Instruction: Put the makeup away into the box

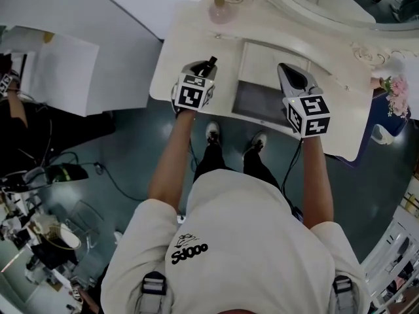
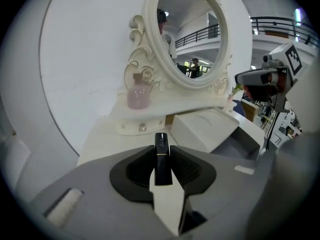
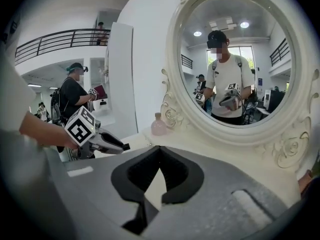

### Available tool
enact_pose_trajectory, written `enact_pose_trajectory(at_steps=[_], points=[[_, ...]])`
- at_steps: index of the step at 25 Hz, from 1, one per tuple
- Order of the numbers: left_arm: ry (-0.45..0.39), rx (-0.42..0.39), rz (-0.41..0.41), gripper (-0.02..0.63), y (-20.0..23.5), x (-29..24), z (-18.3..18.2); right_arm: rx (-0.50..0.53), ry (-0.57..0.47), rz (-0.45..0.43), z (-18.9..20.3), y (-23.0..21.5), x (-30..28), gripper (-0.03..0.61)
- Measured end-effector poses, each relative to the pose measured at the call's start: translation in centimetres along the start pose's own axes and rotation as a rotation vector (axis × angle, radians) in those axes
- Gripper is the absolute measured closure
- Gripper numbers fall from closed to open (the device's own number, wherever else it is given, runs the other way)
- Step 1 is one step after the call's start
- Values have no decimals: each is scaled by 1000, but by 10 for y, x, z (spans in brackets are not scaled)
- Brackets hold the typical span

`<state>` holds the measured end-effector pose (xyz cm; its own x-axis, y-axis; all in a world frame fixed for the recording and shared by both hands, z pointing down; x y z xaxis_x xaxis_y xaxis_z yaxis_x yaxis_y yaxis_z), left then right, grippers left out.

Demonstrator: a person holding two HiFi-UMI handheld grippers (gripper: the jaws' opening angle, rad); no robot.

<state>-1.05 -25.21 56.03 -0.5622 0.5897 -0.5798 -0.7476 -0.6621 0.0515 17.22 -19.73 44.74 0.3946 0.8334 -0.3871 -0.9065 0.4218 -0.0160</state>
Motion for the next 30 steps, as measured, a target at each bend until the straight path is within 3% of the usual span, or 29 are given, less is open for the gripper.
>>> enact_pose_trajectory(at_steps=[7,13,21,30], points=[[-113,-131,175,499,-60,3,-73,-16,-58,137,-11,-22,45,577],[-100,-225,357,499,-143,-13,-86,-59,-54,239,9,-48,90,577],[21,-364,594,497,-244,-42,-53,-144,-18,370,53,-71,143,577],[185,-413,681,497,-284,-69,11,-205,28,428,93,-83,176,577]])
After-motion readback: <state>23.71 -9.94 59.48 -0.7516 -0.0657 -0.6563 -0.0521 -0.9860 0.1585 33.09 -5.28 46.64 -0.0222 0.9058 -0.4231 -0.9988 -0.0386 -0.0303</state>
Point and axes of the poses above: the fingertips, and each gripper's own axes: x backward along the fingers, y to its left, z out of its underside, the point moved 1 cm from there along x, backward along the fingers, and after that the axes turned 6 degrees about -y, right-handed, at the moved point
